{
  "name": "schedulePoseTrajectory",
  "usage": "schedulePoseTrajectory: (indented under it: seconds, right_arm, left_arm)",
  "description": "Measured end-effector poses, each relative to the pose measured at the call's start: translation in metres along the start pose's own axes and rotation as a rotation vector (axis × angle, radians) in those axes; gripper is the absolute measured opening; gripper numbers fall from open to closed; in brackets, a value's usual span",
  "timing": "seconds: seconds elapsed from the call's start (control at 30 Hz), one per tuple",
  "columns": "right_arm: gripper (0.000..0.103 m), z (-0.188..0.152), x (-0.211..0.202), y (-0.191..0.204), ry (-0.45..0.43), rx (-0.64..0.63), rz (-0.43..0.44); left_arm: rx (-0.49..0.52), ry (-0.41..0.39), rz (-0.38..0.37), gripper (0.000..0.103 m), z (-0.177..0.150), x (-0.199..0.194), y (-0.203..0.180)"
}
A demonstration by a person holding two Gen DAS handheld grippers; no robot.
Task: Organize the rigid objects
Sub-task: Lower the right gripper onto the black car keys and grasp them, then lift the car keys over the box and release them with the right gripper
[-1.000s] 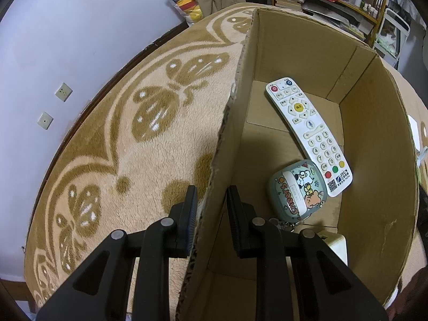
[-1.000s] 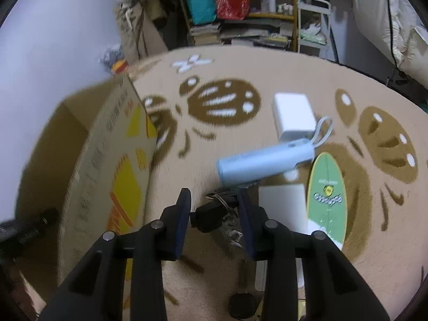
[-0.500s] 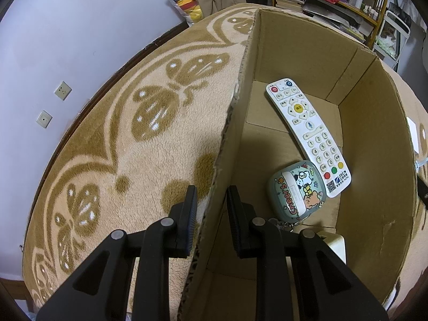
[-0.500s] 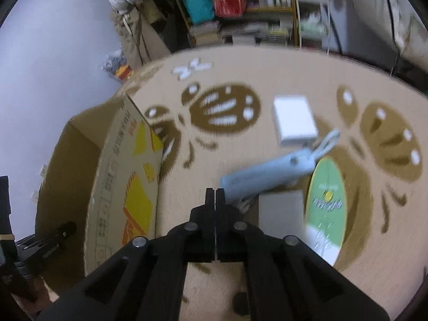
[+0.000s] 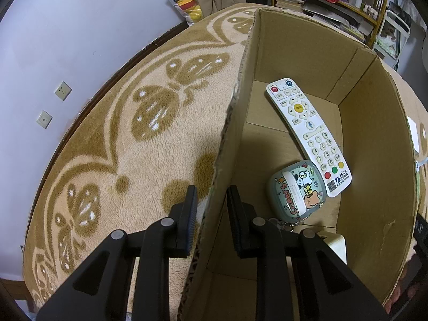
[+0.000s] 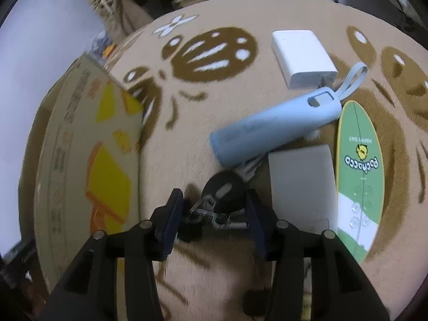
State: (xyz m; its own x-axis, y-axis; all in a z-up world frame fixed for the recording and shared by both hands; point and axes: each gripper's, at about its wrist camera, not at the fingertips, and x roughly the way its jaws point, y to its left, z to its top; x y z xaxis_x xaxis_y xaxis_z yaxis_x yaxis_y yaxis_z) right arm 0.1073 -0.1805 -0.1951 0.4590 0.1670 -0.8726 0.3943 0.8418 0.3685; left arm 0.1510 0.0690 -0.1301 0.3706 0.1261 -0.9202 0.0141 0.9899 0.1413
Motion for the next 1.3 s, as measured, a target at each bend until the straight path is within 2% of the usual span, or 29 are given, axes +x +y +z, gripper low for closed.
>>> schedulePoseTrajectory:
  seconds: [0.1, 0.2, 0.3, 0.33, 0.43, 0.67, 0.77, 1.07, 1.17, 1.3]
  right_arm:
    - [0.053, 0.003, 0.007, -0.005, -0.024, 0.042, 0.028]
    - [0.053, 0.003, 0.008, 0.008, -0.028, -0.035, -0.031]
    - [0.045, -0.001, 0.008, 0.02, -0.048, -0.123, -0.115]
    - [0.039, -0.003, 0.006, 0.021, -0.06, -0.136, -0.135]
    - [0.03, -0.007, 0.003, 0.022, -0.079, -0.178, -0.164]
    - [0.027, -0.016, -0.024, 0.013, -0.146, -0.112, -0.099]
    - [0.027, -0.016, -0.042, 0.014, -0.204, -0.091, -0.067]
    - [0.027, 0.013, -0.096, 0.043, -0.338, -0.09, 0.06]
    - [0.027, 0.02, -0.113, 0.057, -0.382, -0.137, 0.068]
    - [0.027, 0.028, -0.121, 0.068, -0.377, -0.153, 0.113]
  left_arm:
    - [0.0, 0.0, -0.001, 0.022, 0.0, 0.0, 0.0]
    - [0.004, -0.001, 0.004, 0.022, -0.001, 0.001, 0.0]
    - [0.006, -0.001, 0.005, 0.022, -0.001, 0.001, 0.001]
    - [0.007, -0.001, 0.005, 0.022, -0.001, 0.001, 0.001]
    - [0.008, -0.002, 0.008, 0.022, -0.001, 0.001, 0.0]
    - [0.016, -0.008, 0.013, 0.022, -0.001, 0.001, -0.001]
    - [0.021, -0.009, 0.017, 0.022, 0.0, 0.0, -0.001]
    - [0.02, -0.009, 0.017, 0.022, 0.0, 0.0, -0.001]
    - [0.02, -0.008, 0.015, 0.022, 0.0, 0.0, -0.001]
    - [0.019, -0.008, 0.014, 0.022, 0.0, 0.0, -0.001]
